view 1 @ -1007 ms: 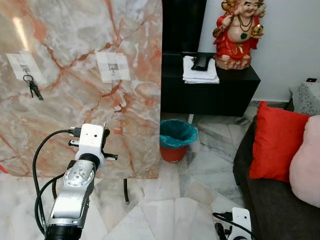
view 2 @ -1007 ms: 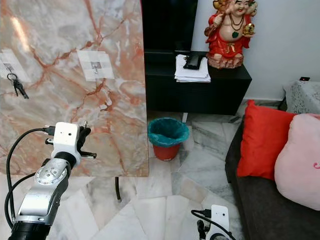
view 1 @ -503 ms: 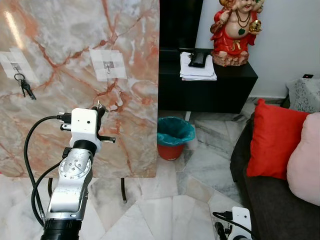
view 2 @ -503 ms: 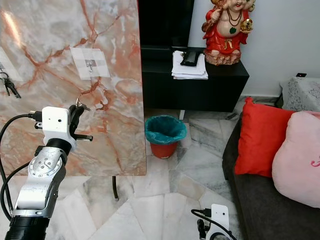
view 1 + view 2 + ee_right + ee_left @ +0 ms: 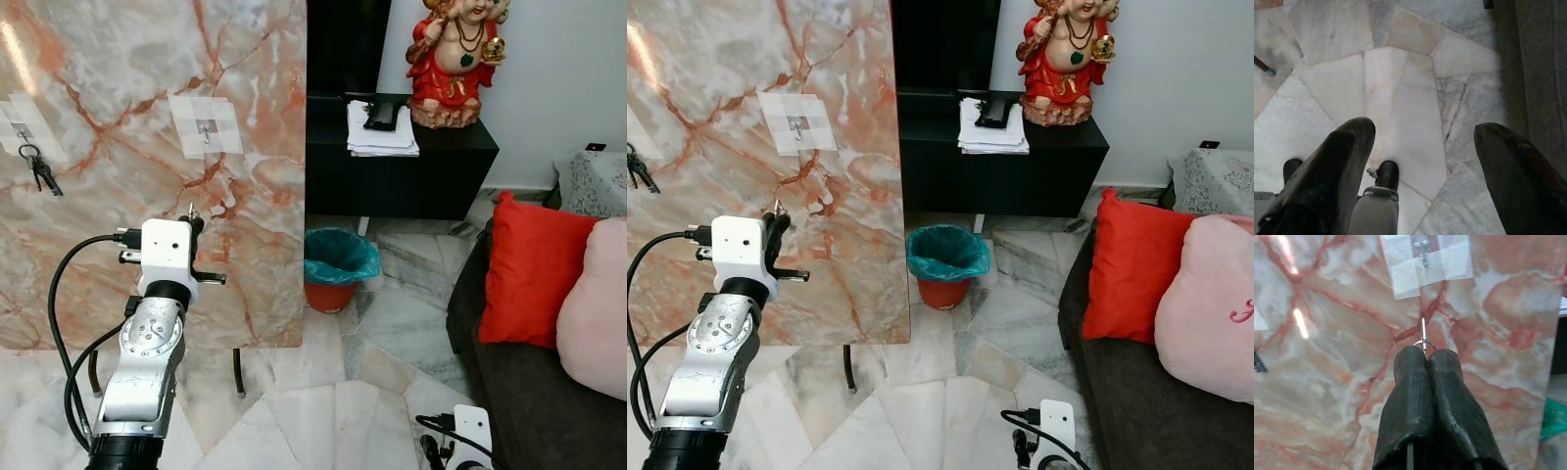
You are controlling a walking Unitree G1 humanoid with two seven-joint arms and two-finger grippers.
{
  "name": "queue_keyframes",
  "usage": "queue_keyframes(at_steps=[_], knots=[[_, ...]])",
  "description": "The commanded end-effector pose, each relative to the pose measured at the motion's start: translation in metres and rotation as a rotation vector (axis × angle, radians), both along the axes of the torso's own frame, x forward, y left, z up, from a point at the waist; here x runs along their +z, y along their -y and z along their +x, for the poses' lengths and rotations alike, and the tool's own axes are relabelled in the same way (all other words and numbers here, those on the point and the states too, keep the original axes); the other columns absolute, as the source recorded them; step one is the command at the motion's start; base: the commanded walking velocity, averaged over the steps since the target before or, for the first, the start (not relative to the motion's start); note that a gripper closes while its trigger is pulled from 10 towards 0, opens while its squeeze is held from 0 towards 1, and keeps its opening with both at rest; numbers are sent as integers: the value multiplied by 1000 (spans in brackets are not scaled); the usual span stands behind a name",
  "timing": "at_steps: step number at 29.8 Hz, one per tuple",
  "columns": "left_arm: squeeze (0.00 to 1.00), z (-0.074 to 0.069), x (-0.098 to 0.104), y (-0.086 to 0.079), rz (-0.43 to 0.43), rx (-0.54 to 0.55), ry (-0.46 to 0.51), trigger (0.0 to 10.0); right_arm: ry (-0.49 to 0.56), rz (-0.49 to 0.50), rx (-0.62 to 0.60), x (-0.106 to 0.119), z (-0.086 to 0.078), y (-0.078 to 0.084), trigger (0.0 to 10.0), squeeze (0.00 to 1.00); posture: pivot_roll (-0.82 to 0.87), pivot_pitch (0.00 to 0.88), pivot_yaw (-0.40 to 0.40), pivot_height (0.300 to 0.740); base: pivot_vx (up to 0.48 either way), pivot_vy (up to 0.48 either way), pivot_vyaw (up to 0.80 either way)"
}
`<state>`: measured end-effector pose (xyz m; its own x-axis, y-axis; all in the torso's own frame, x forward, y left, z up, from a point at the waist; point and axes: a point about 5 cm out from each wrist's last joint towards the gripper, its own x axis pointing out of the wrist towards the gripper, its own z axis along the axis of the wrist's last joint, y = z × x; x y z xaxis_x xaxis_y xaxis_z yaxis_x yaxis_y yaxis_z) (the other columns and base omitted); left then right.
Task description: Hang keys on a hook
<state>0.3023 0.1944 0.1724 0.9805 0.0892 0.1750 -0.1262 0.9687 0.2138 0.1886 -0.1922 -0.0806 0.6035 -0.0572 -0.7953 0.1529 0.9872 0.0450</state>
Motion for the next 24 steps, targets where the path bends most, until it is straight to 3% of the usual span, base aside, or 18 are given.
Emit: queue_keyframes(at_steps=[1,7,15,19,24], knots=[[0,2,3,-4,35,44,2,10000,6,-12,13,1,1,2,10000,0,131,50,-72,740,0,-240,0],[0,2,3,-2,54,62,12,10000,9,-13,21,1,1,1,10000,0,129,48,-73,740,0,-213,705],[0,2,8,0,89,59,60,10000,10,-5,9,1,1,1,10000,0,128,45,-75,740,0,0,0],[0,1,10,4,159,30,83,10000,15,0,5,1,1,1,10000,0,128,44,-75,740,0,0,0],[0,1,13,8,145,-4,102,10000,15,4,6,1,1,1,10000,0,127,43,-78,740,0,0,0]])
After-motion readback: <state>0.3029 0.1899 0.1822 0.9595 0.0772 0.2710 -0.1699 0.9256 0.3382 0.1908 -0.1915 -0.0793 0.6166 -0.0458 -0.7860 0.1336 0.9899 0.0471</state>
